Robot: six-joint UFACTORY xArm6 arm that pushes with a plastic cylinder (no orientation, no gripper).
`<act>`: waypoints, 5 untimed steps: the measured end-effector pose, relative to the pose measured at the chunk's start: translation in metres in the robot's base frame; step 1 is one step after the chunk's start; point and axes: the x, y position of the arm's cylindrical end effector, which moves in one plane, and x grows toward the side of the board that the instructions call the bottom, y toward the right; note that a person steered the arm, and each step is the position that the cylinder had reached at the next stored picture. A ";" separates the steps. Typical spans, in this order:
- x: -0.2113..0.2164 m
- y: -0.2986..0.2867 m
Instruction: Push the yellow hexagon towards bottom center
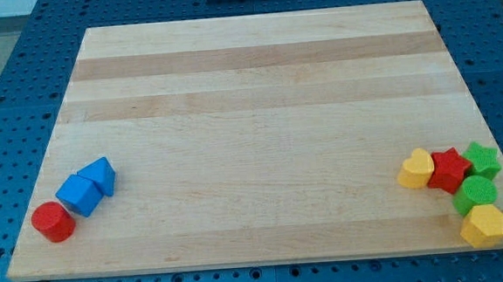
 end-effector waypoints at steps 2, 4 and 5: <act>0.000 -0.049; 0.000 -0.053; 0.000 -0.075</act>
